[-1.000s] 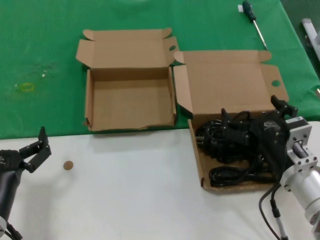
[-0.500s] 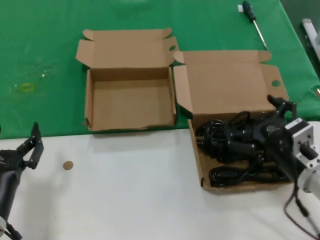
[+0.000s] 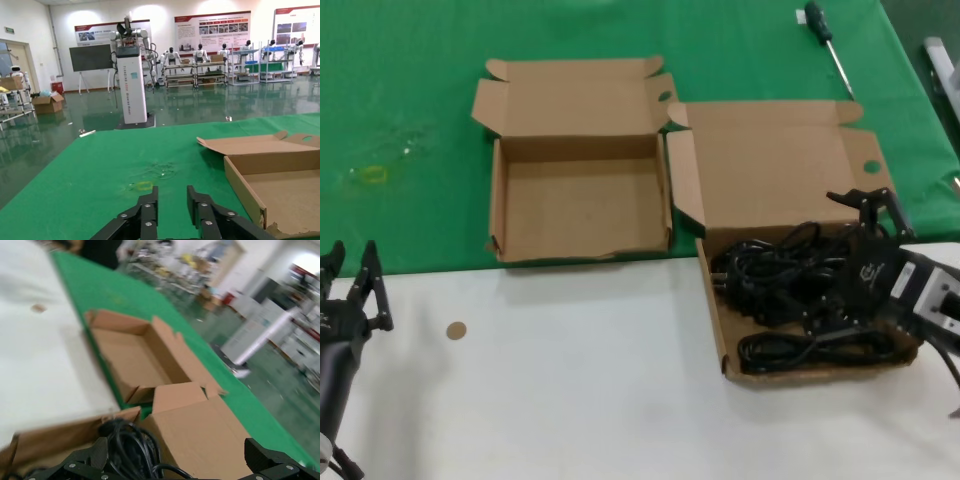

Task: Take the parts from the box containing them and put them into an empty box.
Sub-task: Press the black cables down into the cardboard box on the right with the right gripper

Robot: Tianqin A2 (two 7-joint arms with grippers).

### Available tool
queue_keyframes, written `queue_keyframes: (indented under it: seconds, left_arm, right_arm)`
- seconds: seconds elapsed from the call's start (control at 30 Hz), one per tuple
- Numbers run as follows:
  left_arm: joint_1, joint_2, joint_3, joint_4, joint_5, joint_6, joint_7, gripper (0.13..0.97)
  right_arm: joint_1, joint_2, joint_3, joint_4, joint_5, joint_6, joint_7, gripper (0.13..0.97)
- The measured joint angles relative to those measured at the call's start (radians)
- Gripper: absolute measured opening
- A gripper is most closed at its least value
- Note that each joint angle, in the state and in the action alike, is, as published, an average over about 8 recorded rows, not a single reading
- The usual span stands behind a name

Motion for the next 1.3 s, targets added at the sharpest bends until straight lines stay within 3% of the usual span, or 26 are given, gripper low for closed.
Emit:
queue_keyframes:
  seconds: [0.4,0.73,1.0,1.3]
  left_arm:
    - [0.000,0.000,0.000,0.000,0.000,0.000,0.000,0.186]
    - [0.000,0.000,0.000,0.000,0.000,0.000,0.000,0.160]
    - [0.000,0.000,0.000,0.000,0.000,0.000,-0.001,0.152]
    - [0.000,0.000,0.000,0.000,0.000,0.000,-0.001,0.152]
  right_arm:
    - [0.147,0.101,-0.041,-0.094,-0.080,-0.246,-0.219,0.966]
    - [0.265,0.061,-0.072,-0.191,-0.129,-0.298,-0.394,0.966]
    - [0.302,0.033,-0.089,-0.226,-0.148,-0.311,-0.438,0.935]
    - [0.312,0.006,-0.101,-0.256,-0.165,-0.305,-0.472,0.832]
